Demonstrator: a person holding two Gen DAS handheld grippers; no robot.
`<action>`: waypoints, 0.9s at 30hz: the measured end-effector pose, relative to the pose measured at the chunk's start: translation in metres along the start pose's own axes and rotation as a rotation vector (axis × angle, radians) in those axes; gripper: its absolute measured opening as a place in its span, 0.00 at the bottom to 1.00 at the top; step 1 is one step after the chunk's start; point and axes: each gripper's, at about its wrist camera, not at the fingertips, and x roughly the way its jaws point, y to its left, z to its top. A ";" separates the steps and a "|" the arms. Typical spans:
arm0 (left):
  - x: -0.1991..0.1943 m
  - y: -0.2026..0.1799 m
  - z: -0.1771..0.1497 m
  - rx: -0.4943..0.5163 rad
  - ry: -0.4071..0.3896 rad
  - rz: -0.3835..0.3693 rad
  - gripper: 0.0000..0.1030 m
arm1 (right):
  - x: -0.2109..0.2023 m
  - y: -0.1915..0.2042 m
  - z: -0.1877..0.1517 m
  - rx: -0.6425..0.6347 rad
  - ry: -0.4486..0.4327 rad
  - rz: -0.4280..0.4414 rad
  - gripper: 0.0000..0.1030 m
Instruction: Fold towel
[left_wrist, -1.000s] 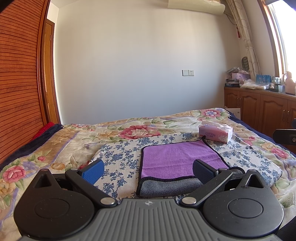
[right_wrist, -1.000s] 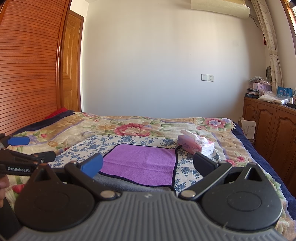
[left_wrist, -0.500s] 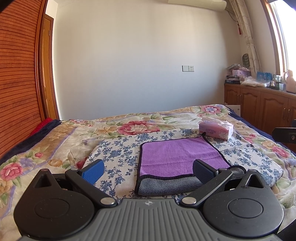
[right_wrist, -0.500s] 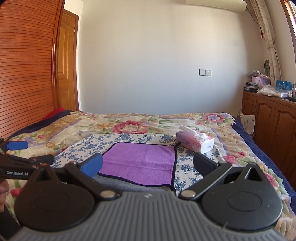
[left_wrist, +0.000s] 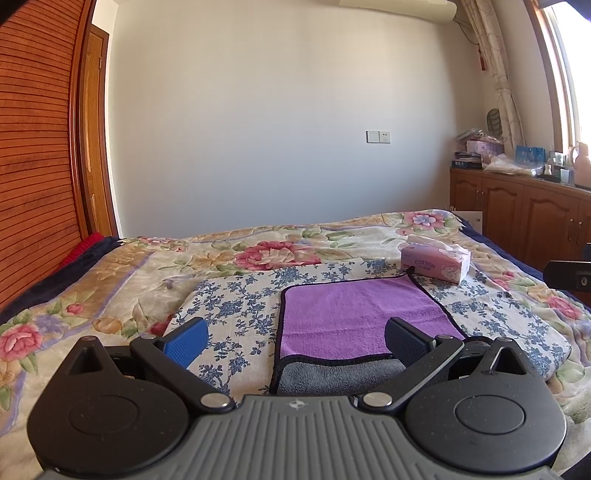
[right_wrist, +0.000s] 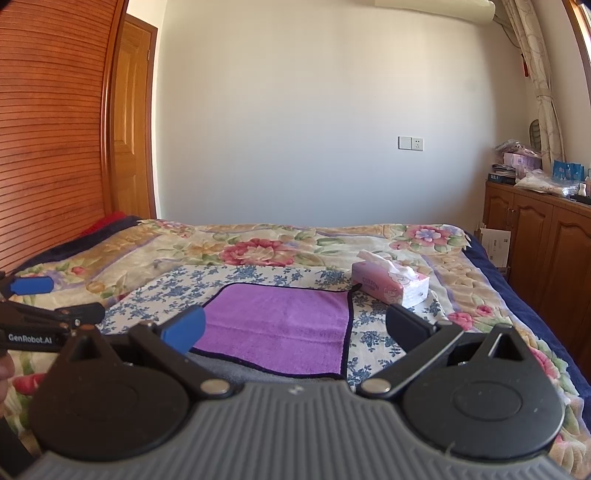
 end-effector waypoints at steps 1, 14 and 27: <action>0.002 0.000 0.000 0.001 0.001 0.000 1.00 | 0.001 0.000 0.000 0.000 0.001 0.000 1.00; 0.023 -0.002 0.000 0.021 0.034 -0.005 1.00 | 0.022 -0.006 -0.001 -0.006 0.046 -0.002 1.00; 0.049 0.000 -0.004 0.032 0.108 0.000 1.00 | 0.042 -0.013 -0.003 0.006 0.112 -0.005 1.00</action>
